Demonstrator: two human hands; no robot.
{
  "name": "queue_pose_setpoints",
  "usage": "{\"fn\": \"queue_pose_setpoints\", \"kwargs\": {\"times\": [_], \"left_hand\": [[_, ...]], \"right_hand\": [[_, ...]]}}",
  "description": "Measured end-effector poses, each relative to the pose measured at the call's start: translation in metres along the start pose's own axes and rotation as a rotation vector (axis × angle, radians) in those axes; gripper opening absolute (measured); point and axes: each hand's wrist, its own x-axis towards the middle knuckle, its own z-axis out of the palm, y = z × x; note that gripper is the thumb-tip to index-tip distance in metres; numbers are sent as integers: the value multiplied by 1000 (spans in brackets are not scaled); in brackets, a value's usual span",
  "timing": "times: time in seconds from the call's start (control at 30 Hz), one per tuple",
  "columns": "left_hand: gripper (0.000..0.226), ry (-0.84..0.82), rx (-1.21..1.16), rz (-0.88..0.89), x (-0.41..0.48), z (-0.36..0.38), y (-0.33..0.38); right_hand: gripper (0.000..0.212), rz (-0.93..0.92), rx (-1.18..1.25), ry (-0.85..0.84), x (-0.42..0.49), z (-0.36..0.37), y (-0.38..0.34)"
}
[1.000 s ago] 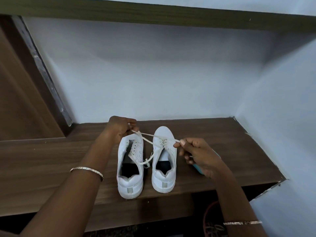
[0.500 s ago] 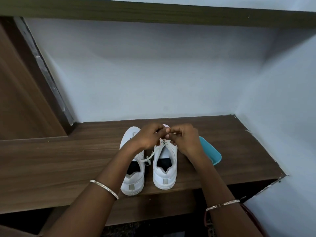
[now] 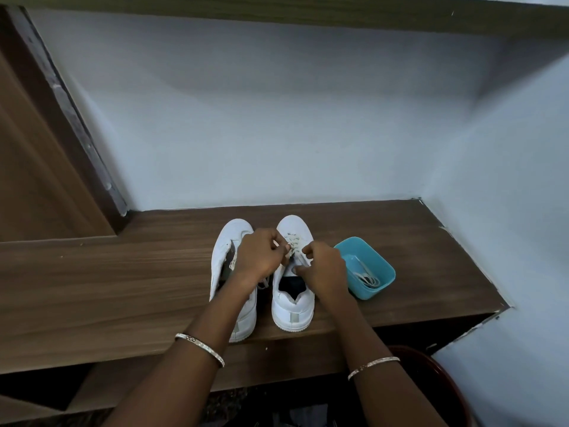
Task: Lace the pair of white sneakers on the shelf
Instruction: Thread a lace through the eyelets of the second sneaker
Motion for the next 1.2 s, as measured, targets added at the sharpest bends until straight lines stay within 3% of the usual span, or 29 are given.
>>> {"fn": "queue_pose_setpoints", "kwargs": {"times": [0.1,0.27,0.5,0.83,1.2], "left_hand": [[6,43,39,14,-4,17,-4],[8,119,153,103,-14,38,0],[16,157,181,23,-12,54,8],[20,99,225,54,-7,55,8],[14,59,234,93,-3,50,9]], "right_hand": [[22,25,-13,92,0,8,3],[19,100,225,160,1,8,16],[21,180,421,92,6,9,30],[15,171,605,-32,10,8,41],[19,89,540,-95,11,-1,40]]}}
